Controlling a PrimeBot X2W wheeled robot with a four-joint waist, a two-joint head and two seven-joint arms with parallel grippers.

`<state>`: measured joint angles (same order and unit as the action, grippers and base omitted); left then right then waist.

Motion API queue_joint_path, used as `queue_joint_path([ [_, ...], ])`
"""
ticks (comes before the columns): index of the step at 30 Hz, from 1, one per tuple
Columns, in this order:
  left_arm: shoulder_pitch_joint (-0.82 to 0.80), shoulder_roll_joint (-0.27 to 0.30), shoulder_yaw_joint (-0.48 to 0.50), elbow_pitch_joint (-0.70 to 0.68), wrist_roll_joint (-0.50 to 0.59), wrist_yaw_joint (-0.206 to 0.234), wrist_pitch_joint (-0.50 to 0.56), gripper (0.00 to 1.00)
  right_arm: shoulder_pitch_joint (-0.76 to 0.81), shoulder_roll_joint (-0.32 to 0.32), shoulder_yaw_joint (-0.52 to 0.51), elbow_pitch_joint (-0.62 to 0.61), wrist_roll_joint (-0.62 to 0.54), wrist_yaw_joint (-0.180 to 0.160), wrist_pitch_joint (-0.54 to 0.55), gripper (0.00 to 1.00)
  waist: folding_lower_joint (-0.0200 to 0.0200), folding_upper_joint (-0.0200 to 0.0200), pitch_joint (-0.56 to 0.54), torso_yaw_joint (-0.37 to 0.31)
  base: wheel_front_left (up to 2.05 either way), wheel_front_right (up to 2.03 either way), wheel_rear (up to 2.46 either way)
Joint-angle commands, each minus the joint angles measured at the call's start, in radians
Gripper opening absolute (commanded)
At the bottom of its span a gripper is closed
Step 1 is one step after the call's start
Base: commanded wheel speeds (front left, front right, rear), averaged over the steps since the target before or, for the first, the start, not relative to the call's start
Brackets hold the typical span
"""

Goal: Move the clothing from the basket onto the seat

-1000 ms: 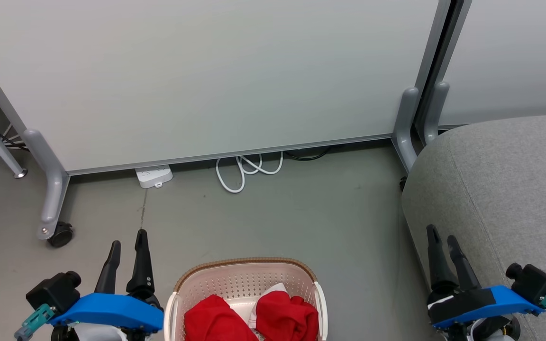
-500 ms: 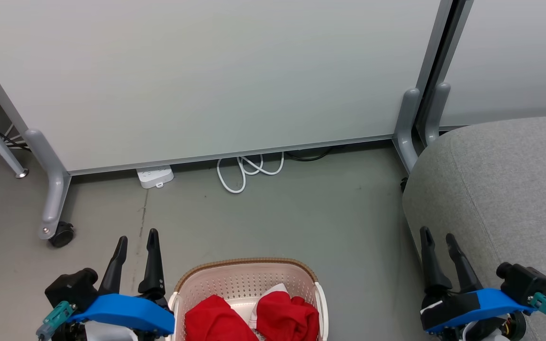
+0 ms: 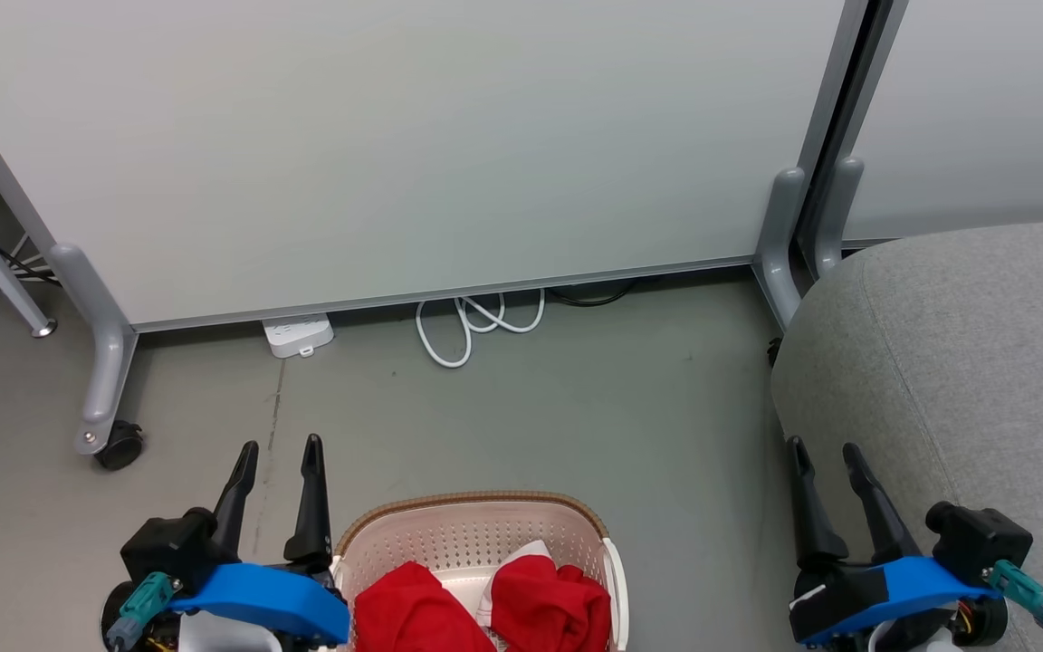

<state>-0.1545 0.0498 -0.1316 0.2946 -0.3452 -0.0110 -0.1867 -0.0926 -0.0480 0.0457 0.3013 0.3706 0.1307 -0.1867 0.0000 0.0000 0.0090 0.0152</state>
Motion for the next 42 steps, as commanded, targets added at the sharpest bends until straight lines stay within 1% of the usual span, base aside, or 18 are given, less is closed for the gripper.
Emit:
queue_joint_path([
  [1,-0.016,0.008,-0.002,-0.003,0.026,0.000,-0.011,1.00,0.004,-0.003,0.005,-0.002,-0.028,0.000,-0.011,1.00,0.0000,0.0000,0.000,0.000,0.00,0.00,0.00],
  [21,-0.016,0.007,-0.015,0.014,0.182,0.008,-0.050,1.00,0.009,-0.003,0.011,0.010,-0.187,0.000,-0.049,1.00,0.0000,0.0000,0.001,0.005,0.00,0.00,0.00],
  [31,-0.014,0.005,-0.018,0.024,0.250,0.003,-0.067,1.00,0.012,-0.004,0.013,0.018,-0.260,0.000,-0.068,1.00,0.0000,0.0000,0.004,0.006,0.00,0.00,0.00],
  [38,-0.011,0.005,-0.017,0.033,0.294,0.001,-0.081,1.00,0.015,-0.004,0.016,0.022,-0.303,0.000,-0.080,1.00,0.0000,0.0000,0.005,0.006,0.00,0.00,0.00],
  [42,-0.011,0.004,-0.011,0.038,0.293,-0.002,-0.080,1.00,0.014,-0.004,0.016,0.023,-0.301,0.000,-0.078,1.00,0.0000,0.0000,0.006,0.006,0.00,0.00,0.00],
])
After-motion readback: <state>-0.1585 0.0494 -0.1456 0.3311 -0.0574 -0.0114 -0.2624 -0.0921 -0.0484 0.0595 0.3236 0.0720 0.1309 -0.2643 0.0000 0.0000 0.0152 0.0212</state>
